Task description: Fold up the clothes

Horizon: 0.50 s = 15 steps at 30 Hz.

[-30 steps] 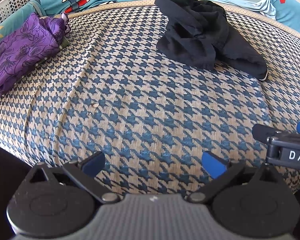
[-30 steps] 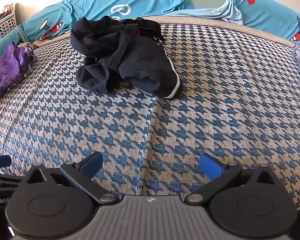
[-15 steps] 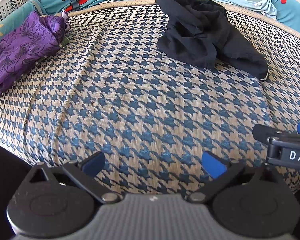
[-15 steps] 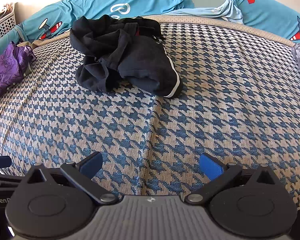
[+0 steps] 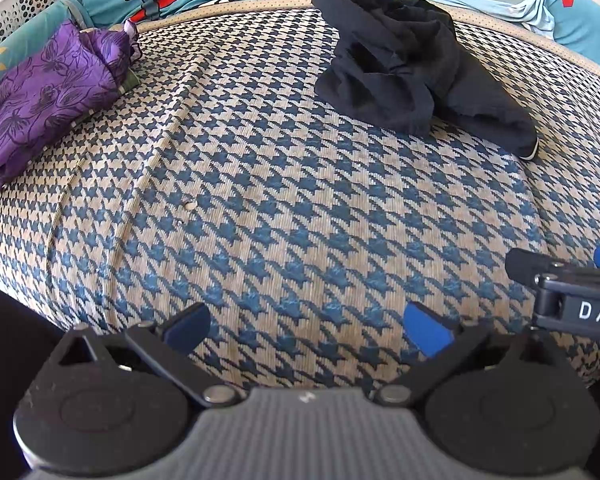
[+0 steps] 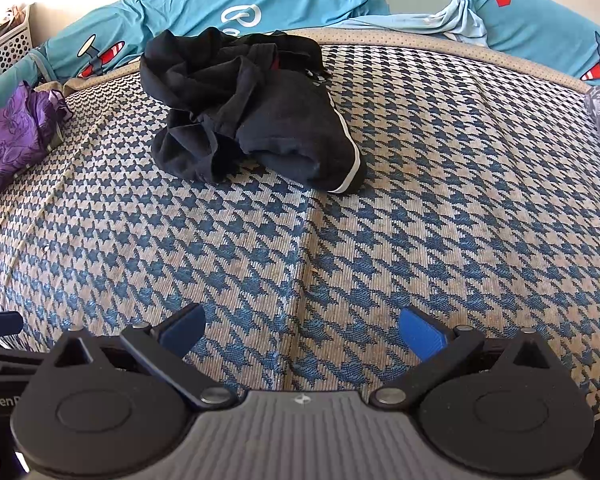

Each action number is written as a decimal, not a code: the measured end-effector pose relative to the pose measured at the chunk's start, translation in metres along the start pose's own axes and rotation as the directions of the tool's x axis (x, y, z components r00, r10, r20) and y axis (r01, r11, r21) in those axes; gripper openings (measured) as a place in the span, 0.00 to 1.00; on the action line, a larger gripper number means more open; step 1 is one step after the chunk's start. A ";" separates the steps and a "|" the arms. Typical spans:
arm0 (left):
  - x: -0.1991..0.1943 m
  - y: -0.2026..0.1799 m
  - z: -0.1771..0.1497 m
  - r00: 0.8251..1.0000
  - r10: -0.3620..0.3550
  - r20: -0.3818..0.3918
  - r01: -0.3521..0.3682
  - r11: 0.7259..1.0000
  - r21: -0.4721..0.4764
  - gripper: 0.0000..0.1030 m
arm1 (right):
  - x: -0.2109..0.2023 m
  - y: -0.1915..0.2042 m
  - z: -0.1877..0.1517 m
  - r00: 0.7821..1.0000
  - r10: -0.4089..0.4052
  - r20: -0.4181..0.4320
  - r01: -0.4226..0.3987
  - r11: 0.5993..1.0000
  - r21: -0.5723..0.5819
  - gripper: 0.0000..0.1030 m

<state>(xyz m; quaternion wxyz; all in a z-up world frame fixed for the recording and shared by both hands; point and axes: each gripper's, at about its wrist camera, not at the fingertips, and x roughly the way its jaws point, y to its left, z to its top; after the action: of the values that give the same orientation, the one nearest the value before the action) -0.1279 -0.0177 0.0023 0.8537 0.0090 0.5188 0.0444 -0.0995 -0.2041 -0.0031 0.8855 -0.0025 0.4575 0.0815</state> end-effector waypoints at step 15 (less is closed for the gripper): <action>0.002 0.000 0.000 1.000 0.000 -0.003 0.000 1.000 0.001 1.00 | 0.001 -0.001 0.001 1.000 -0.001 -0.005 0.001 1.000 -0.002 1.00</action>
<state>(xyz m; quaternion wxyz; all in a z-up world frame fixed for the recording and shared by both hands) -0.1268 -0.0171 0.0012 0.8530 0.0096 0.5200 0.0442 -0.0983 -0.2047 -0.0036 0.8843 -0.0037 0.4598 0.0815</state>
